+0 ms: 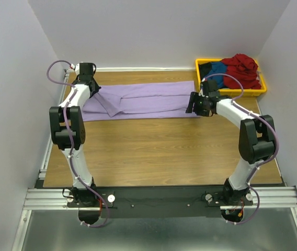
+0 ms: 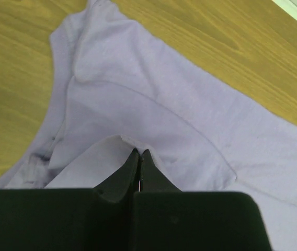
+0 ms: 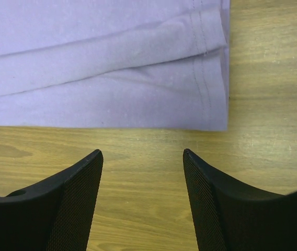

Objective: Fold and stack the t-shirts
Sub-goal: Fold the tshirt

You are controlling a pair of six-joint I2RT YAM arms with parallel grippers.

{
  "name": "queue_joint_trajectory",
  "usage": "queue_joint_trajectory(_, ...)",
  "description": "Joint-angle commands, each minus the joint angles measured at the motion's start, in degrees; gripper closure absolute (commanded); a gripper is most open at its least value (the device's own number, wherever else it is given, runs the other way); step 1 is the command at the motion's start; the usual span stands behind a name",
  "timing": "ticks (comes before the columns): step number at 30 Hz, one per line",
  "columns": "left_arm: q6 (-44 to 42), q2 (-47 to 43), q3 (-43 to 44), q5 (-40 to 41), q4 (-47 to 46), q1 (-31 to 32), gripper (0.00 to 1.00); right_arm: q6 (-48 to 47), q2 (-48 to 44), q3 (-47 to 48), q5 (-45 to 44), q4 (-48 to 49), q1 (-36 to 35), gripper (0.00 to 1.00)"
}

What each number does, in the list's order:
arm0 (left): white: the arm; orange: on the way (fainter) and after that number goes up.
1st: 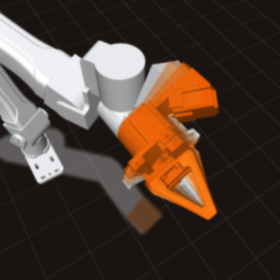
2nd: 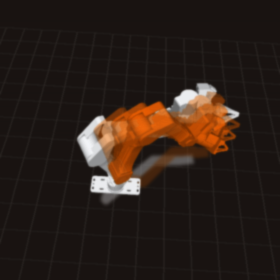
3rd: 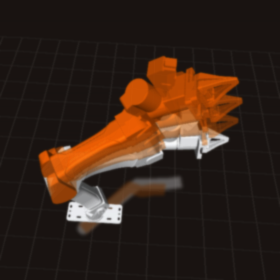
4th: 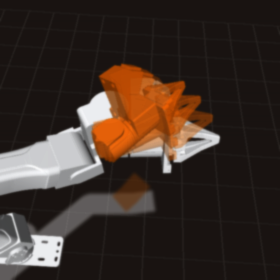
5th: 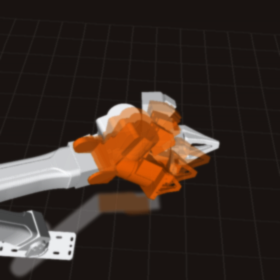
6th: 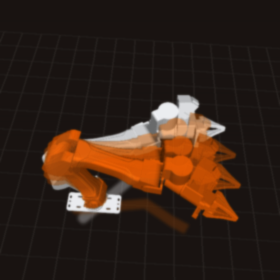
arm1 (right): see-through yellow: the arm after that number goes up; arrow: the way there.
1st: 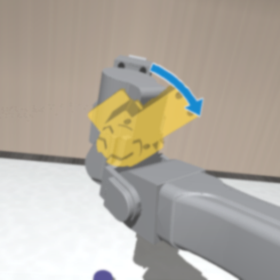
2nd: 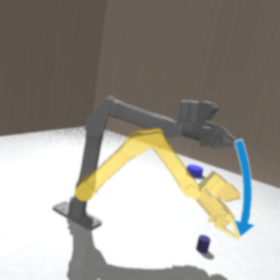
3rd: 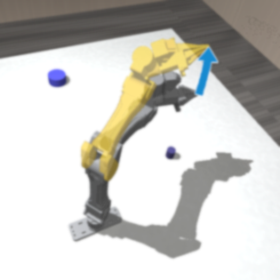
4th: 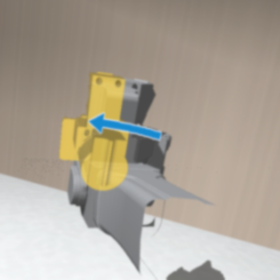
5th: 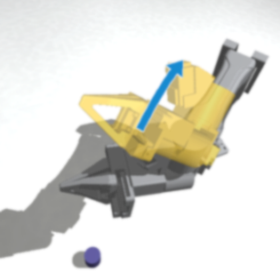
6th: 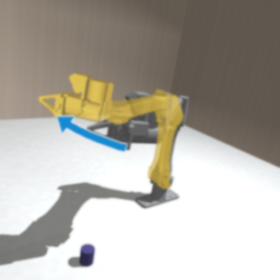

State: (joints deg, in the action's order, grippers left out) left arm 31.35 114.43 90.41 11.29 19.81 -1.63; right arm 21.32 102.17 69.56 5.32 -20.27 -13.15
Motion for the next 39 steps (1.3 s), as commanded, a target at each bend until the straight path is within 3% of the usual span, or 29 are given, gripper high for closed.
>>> queue_joint_trajectory(1, 1.51, 3.34, 5.56, -2.94, -0.3, 0.31, 1.0, -0.32, 2.68, 2.86, 1.53, -0.73, -0.39, 0.31)
queue_joint_trajectory(23, 8.11, 10.19, 13.21, -5.75, -5.4, -0.66, 1.0, -0.05, 8.74, 10.42, -0.14, -0.73, -0.48, 0.34)
queue_joint_trajectory(33, 12.15, 9.93, 11.9, -6.54, -6.89, -2.94, 1.0, 0.74, 13.4, 14.72, 2.85, 0.06, -0.48, 0.45)
queue_joint_trajectory(37, 12.15, 10.28, 11.63, -6.89, -7.25, -2.94, 1.0, 1.18, 14.9, 15.6, 4.08, 0.67, -0.48, 0.55)
queue_joint_trajectory(39, 12.07, 10.55, 11.46, -7.68, -7.24, -3.03, 0.96, 1.62, 15.6, 15.87, 4.43, 0.94, -0.48, 0.56)
